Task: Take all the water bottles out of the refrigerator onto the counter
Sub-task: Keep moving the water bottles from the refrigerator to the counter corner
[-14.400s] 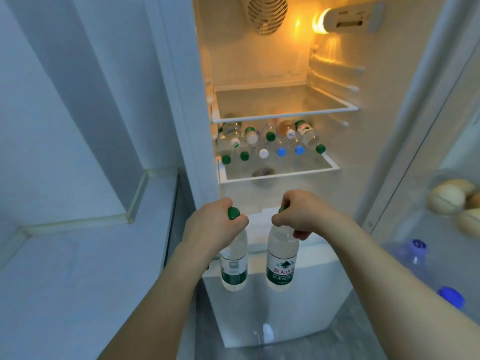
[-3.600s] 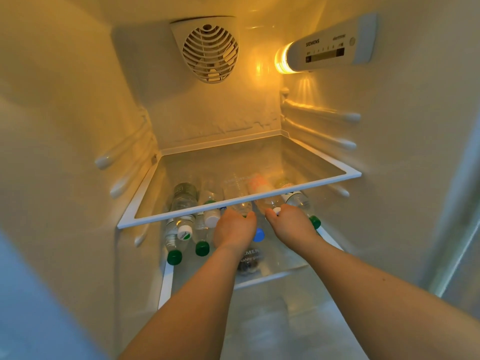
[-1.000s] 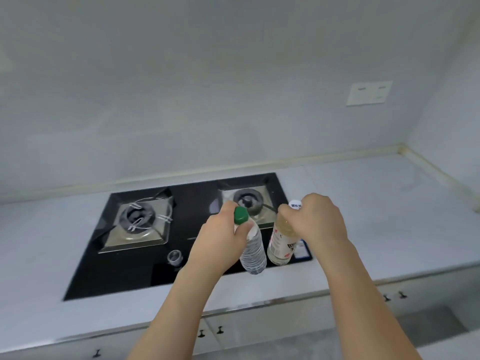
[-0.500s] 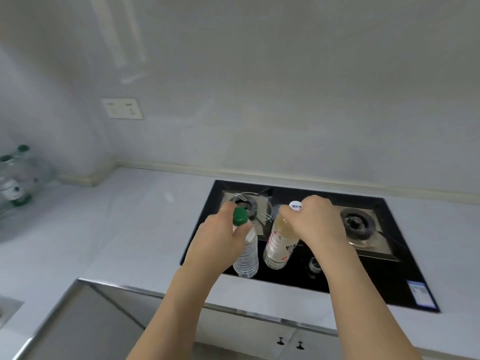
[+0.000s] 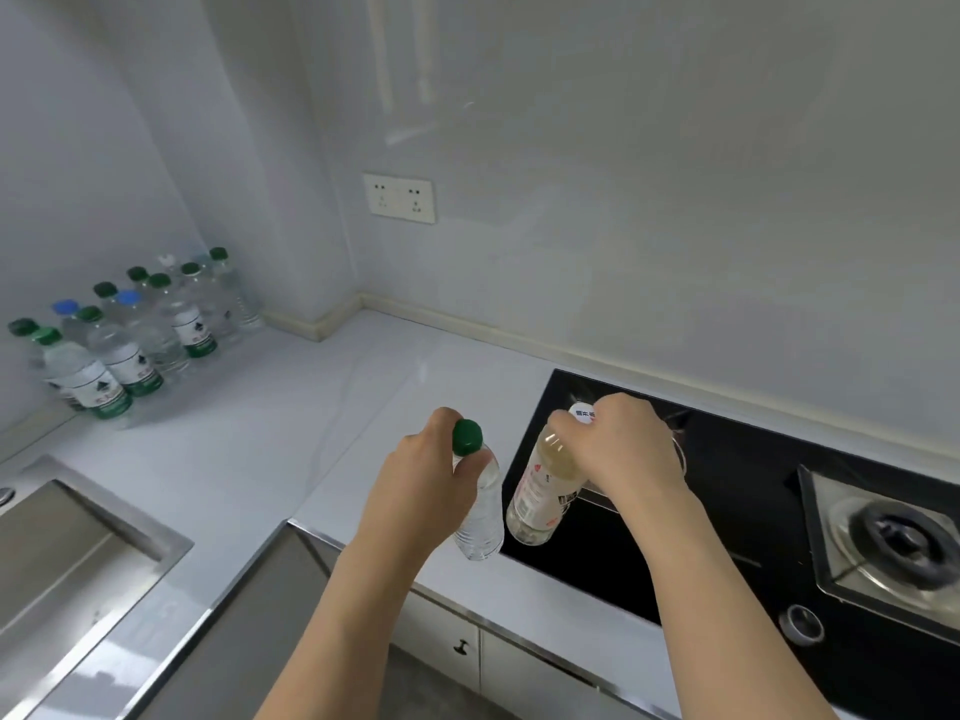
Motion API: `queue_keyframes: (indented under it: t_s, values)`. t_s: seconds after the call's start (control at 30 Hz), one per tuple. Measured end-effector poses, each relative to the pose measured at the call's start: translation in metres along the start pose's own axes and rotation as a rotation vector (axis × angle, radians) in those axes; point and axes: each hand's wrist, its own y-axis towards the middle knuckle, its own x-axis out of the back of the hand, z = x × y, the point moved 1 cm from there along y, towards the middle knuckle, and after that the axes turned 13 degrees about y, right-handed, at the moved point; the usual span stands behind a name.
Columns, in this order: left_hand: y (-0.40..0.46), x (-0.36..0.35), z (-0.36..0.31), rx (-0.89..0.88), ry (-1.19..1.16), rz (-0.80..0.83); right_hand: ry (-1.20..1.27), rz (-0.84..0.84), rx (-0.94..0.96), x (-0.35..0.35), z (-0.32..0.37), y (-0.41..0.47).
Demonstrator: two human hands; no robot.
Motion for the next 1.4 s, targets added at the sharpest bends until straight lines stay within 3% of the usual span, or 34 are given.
queue_keyframes:
  t_s: [0.7,1.0,1.4]
  values:
    - [0.170,0.026,0.096,0.205,0.095,-0.051,0.093,0.186,0.105,-0.145,0.099,0.161]
    - [0.264,0.045,0.213,0.216,0.080,-0.030,0.036,0.238,0.061,-0.264,0.176,0.207]
    - [0.336,0.075,0.380,0.364,0.069,-0.081,0.077,0.399,0.164,-0.416,0.285,0.262]
